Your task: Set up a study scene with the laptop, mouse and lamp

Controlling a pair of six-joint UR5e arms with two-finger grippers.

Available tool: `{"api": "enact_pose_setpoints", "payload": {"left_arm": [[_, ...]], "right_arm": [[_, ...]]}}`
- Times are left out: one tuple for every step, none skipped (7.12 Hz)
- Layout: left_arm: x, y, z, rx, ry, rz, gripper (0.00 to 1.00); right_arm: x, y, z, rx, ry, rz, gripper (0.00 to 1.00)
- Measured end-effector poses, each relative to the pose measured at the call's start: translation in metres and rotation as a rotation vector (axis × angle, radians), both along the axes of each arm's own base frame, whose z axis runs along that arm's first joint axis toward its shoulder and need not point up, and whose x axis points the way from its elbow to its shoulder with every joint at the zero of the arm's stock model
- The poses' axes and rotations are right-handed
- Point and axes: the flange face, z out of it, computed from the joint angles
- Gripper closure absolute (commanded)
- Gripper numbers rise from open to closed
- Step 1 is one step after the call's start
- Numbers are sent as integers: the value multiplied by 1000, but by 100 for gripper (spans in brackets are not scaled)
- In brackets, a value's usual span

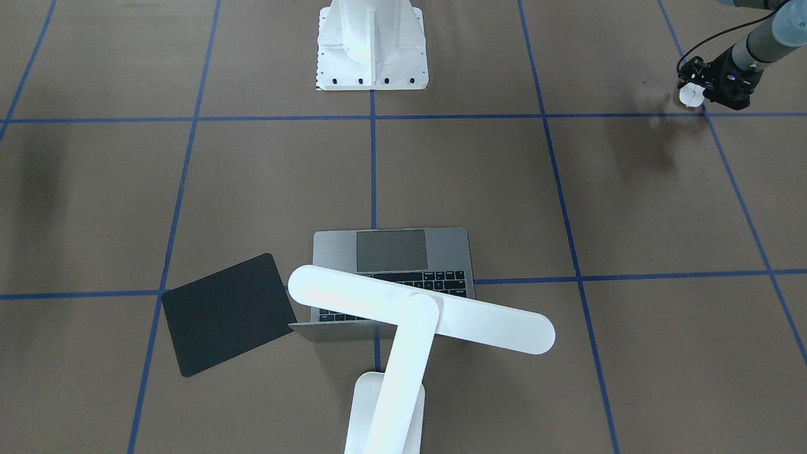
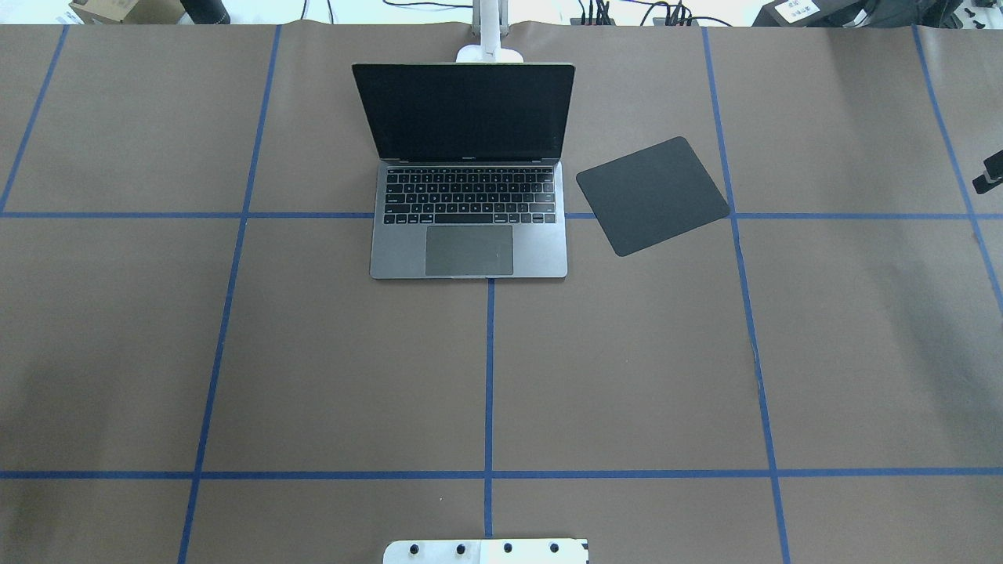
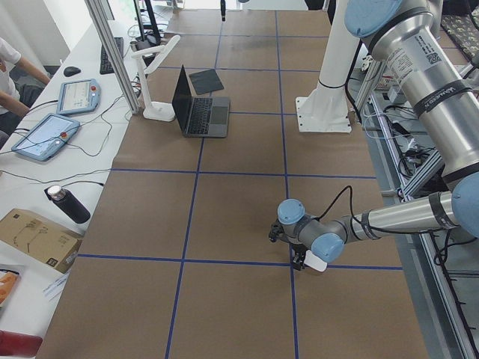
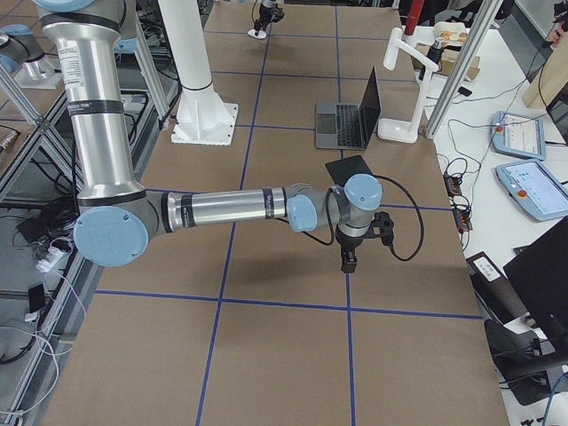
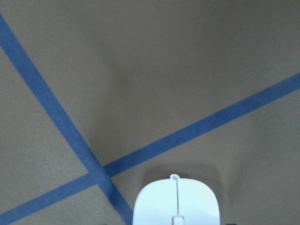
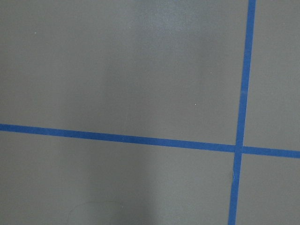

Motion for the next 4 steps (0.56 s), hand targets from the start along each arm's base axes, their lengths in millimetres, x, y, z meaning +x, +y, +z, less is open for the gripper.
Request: {"api": "enact_pose_setpoints", "payload": {"left_arm": [[0, 0, 0, 0, -1, 2, 25], [1, 1, 1, 1, -2, 5, 41], [2, 1, 1, 1, -3, 8, 60], [2, 2, 1, 1, -3, 12, 70]], "right_arm": [[0, 0, 0, -1, 0, 0, 2], [0, 0, 1, -2, 0, 1, 2], [0, 0, 1, -4, 0, 1, 2], [0, 0, 1, -6, -1, 2, 2]]}}
